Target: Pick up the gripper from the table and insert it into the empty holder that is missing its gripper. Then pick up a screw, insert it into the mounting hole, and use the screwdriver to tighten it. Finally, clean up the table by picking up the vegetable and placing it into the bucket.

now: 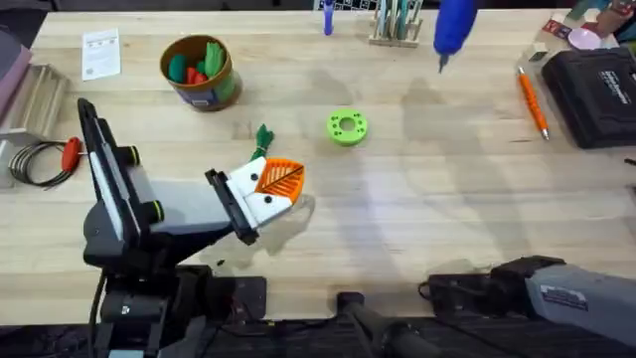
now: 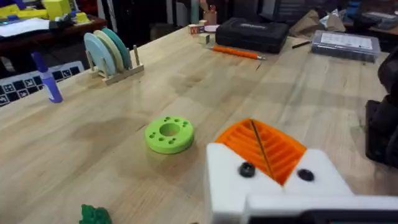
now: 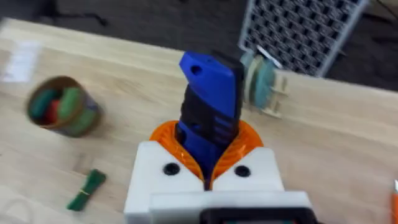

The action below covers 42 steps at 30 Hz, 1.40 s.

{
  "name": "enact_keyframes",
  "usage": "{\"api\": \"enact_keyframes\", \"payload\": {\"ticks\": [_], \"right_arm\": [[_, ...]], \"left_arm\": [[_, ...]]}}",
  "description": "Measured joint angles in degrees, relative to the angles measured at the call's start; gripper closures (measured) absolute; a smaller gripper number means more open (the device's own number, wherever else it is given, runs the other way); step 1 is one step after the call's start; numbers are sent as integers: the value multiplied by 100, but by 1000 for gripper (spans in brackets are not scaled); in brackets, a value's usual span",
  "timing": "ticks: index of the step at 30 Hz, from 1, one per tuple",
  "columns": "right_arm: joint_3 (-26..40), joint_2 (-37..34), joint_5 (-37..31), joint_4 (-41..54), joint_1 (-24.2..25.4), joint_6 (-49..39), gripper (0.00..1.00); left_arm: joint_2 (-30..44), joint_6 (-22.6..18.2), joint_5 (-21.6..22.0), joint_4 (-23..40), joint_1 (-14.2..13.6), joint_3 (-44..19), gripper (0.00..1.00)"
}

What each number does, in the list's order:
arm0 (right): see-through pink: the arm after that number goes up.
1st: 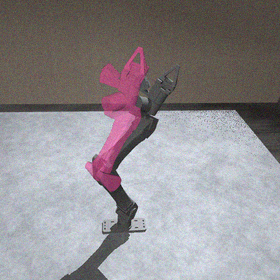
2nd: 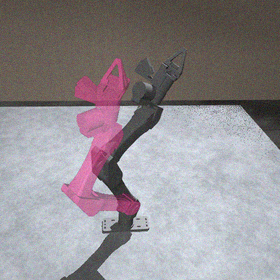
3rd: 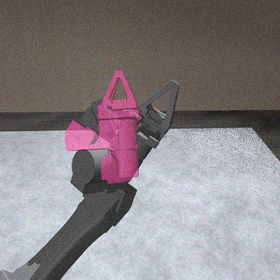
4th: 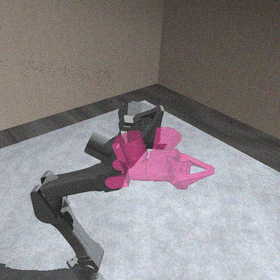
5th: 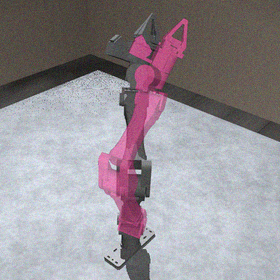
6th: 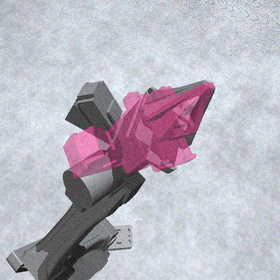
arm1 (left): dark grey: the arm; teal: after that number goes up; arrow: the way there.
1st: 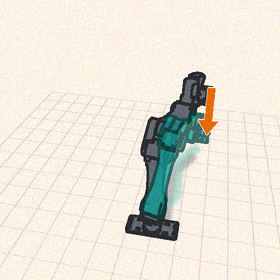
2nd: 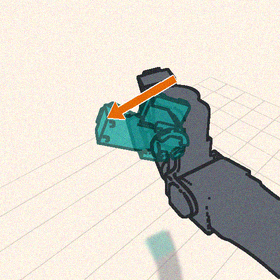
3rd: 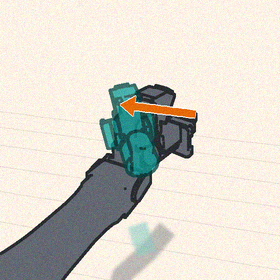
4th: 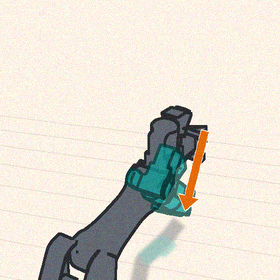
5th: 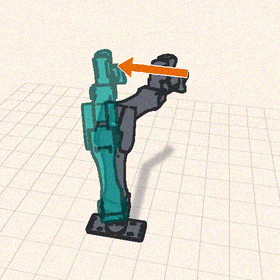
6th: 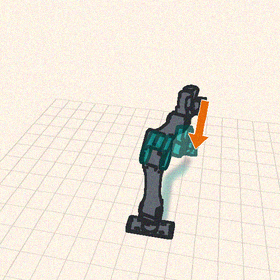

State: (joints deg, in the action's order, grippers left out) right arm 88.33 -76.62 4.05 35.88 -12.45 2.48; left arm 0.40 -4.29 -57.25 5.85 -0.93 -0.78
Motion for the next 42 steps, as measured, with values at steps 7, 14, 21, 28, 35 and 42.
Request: {"api": "enact_keyframes", "payload": {"ticks": [7,14,21,28,35,42], "right_arm": [[-311,493,1038,-1232,-9,233,977],[-1918,864,1980,-3742,-68,934,977],[-3530,848,3225,-7407,-624,1842,977],[-3837,601,4218,-8704,-1199,2007,977],[-3840,25,4735,-9809,-1789,2023,977],[-3842,-402,5050,-10737,-2208,2093,977]], "left_arm": [[0,0,0,0,0,0,996],[2,0,0,1,0,0,996],[0,0,0,0,0,0,996],[1,0,0,0,0,0,996],[2,0,0,0,0,0,996],[1,1,0,0,0,0,996]]}}
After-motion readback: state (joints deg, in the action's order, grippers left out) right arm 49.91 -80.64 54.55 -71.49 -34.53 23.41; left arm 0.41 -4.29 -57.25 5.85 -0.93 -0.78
